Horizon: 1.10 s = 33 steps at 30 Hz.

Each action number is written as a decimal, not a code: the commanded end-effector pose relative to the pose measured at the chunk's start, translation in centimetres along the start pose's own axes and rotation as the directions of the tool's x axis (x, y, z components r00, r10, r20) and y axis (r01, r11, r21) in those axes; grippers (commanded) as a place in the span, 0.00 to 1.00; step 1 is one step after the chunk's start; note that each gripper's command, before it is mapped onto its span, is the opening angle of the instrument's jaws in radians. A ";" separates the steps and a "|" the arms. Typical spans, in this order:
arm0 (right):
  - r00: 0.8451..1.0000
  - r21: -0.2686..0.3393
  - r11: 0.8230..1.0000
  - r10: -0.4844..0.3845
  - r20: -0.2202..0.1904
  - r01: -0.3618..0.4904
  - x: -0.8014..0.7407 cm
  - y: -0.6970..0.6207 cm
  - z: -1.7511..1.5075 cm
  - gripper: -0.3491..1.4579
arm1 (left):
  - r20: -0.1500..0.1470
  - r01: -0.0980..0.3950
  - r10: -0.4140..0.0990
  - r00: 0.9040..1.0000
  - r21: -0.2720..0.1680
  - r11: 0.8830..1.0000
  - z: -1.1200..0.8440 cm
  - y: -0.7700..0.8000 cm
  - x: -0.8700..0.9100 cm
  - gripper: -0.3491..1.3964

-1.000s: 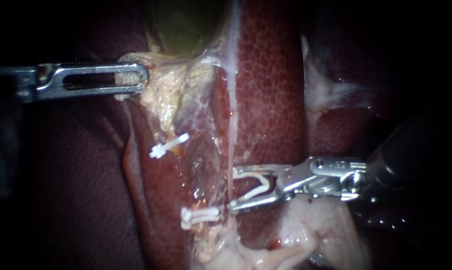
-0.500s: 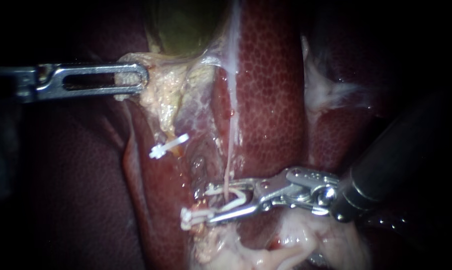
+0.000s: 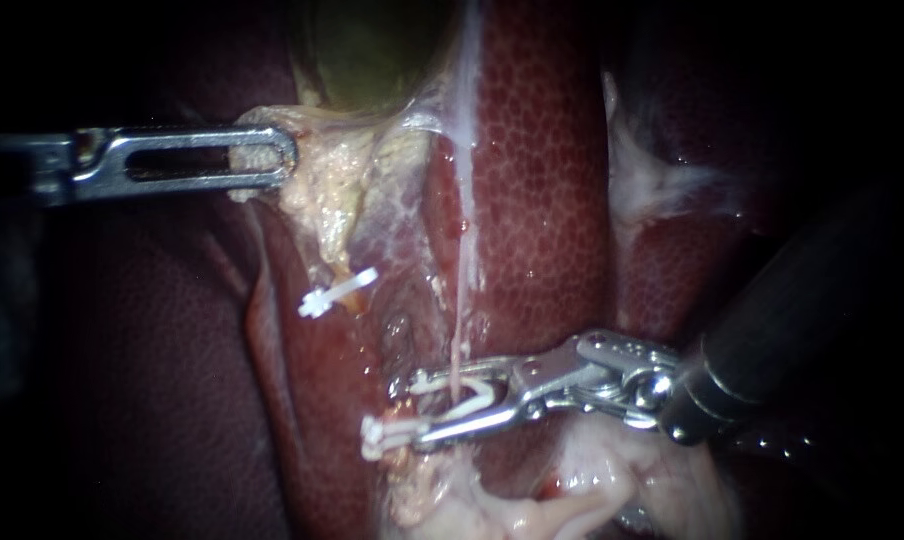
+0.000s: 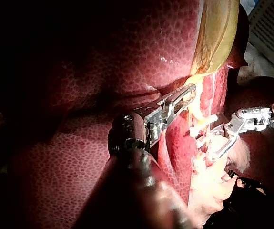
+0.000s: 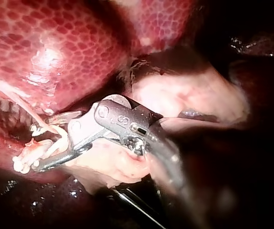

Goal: Clipping first clip right tube

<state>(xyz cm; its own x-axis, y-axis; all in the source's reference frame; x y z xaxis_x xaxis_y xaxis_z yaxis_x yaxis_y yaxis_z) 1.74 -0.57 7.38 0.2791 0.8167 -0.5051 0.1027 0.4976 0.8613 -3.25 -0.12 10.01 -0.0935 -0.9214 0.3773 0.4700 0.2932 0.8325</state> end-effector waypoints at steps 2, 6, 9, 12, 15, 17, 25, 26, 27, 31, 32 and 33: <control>1.000 0.001 1.000 0.011 0.001 -0.011 0.00 0.00 -0.01 0.35 | 0.000 0.000 0.000 1.000 0.000 1.000 0.00 0.00 0.00 0.00; 0.999 0.008 0.999 0.051 0.004 -0.051 -0.01 0.00 -0.03 0.29 | 0.000 0.000 0.000 1.000 0.000 1.000 0.00 0.00 0.00 0.00; 0.996 0.008 0.996 0.086 0.010 -0.086 -0.03 0.01 -0.04 0.24 | 0.000 0.000 0.000 1.000 0.000 1.000 0.00 0.00 0.00 0.00; 0.994 0.011 0.995 0.103 0.023 -0.103 -0.04 0.01 -0.06 0.16 | 0.000 0.000 0.000 1.000 0.000 1.000 0.00 0.00 0.00 0.00; 0.993 0.013 0.994 0.108 0.041 -0.108 -0.05 0.00 -0.07 0.07 | 0.000 0.000 0.000 1.000 0.000 1.000 0.00 0.00 0.00 0.00; 0.992 0.023 0.993 0.116 0.055 -0.117 -0.05 -0.01 -0.08 0.00 | 0.000 0.000 0.000 1.000 0.000 1.000 0.00 -0.01 0.00 0.00; 0.991 0.036 0.993 0.113 0.070 -0.116 -0.05 -0.02 -0.09 0.00 | 0.000 0.000 0.000 1.000 0.000 1.000 0.00 -0.01 0.00 0.00; 0.991 0.036 0.993 0.113 0.070 -0.116 -0.05 -0.02 -0.09 0.00 | 0.000 0.000 0.000 1.000 0.000 1.000 0.00 -0.01 0.00 0.00; 0.991 0.036 0.993 0.113 0.070 -0.116 -0.05 -0.02 -0.09 0.00 | 0.000 0.000 0.000 1.000 0.000 1.000 0.00 -0.01 0.00 0.00; 0.991 0.036 0.993 0.113 0.070 -0.116 -0.05 -0.02 -0.09 0.00 | 0.000 0.000 0.000 1.000 0.000 1.000 0.00 -0.01 0.00 0.00; 0.991 0.036 0.993 0.113 0.070 -0.116 -0.05 -0.02 -0.08 0.00 | 0.000 0.000 0.000 1.000 0.000 1.000 0.00 -0.01 0.00 0.00; 0.990 0.035 0.992 0.119 0.070 -0.122 -0.05 -0.02 -0.08 0.00 | 0.000 0.000 0.000 1.000 -0.001 1.000 0.00 -0.01 0.00 0.00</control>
<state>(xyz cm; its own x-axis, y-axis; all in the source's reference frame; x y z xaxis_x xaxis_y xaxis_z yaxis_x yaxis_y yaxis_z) 1.64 -0.60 7.39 0.3557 0.8472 -0.3947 0.1012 0.3850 0.9174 -3.25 -0.13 10.01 -0.0936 -0.9212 0.3777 0.4704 0.2934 0.8323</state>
